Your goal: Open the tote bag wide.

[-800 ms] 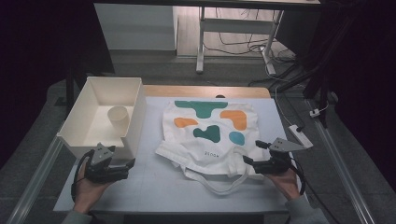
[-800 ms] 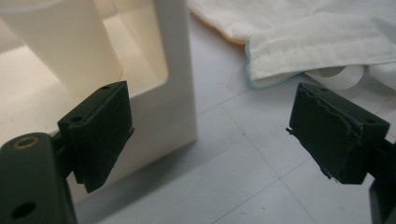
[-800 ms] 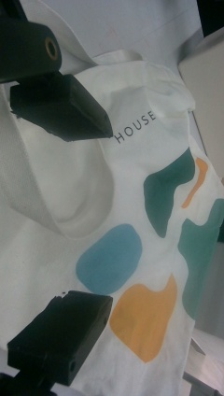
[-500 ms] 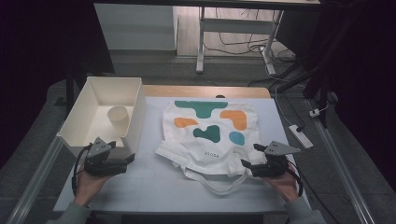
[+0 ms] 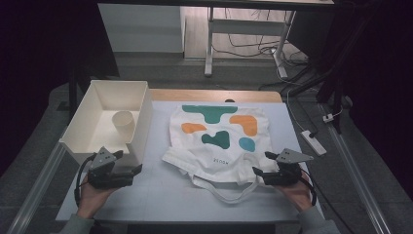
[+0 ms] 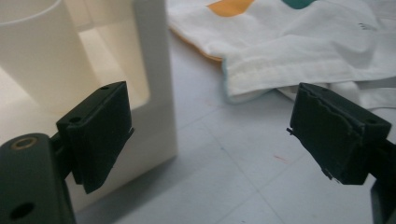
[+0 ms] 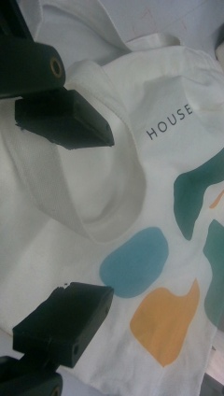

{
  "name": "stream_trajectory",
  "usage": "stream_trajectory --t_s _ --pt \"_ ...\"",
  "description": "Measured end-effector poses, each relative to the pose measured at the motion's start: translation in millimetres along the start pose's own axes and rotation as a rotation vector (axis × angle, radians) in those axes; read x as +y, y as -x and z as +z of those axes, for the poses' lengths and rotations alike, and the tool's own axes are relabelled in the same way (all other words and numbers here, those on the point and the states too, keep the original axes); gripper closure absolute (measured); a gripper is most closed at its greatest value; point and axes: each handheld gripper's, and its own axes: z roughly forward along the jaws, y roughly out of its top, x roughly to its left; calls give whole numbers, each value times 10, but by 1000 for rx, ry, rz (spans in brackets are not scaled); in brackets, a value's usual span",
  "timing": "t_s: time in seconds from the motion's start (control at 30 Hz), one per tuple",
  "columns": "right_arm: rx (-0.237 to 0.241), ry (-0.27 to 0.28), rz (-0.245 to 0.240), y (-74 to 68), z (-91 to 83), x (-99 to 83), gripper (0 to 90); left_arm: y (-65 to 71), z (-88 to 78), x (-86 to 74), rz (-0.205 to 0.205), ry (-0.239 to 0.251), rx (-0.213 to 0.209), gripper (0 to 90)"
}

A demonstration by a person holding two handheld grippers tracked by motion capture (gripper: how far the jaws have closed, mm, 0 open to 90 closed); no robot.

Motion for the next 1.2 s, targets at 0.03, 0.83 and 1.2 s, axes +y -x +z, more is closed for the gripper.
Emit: stream_trajectory --t_s 0.03,0.83,1.2 --pt "3 1 0 -1 1 1 234 24 -9 -2 1 1 -8 132" --pt "28 -2 -38 -163 56 79 256 499 316 167 144 -43 -139 150" --pt "62 27 -54 -231 124 135 265 619 683 296 190 -92 -198 155"
